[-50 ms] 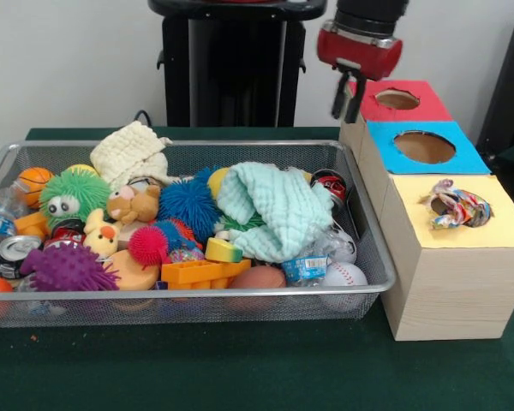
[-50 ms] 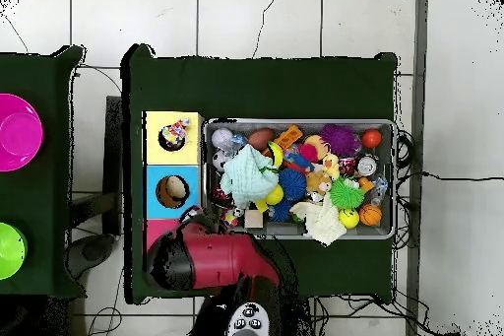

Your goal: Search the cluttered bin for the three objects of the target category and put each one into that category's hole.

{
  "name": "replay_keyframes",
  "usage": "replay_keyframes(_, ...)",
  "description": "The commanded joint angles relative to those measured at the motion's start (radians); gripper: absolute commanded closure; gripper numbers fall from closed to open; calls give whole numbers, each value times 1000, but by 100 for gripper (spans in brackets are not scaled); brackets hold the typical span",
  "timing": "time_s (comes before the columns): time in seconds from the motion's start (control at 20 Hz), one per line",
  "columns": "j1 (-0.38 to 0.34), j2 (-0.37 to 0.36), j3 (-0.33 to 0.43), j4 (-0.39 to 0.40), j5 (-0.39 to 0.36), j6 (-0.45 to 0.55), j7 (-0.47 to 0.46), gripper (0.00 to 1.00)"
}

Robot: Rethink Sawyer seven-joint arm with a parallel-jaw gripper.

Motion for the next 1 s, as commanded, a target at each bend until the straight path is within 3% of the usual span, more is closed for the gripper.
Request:
replay_keyframes(0.05,-199,-69,130,119,-227,-29,-263,0)
replay_keyframes(0.1,-222,-74,147,130,-239,-42,-266,0)
replay_keyframes(0.15,-306,-64,194,152,-278,-83,-289,0)
replay_keyframes(0.5,-449,-67,320,183,-392,-68,-240,0)
replay_keyframes(0.65,-484,-67,358,191,-416,-48,-225,0)
replay_keyframes(0.8,-492,-11,355,134,-505,-95,-199,0)
replay_keyframes(0.85,-489,39,340,89,-536,-118,-196,0)
replay_keyframes(1.0,-485,58,336,52,-577,-103,-179,0)
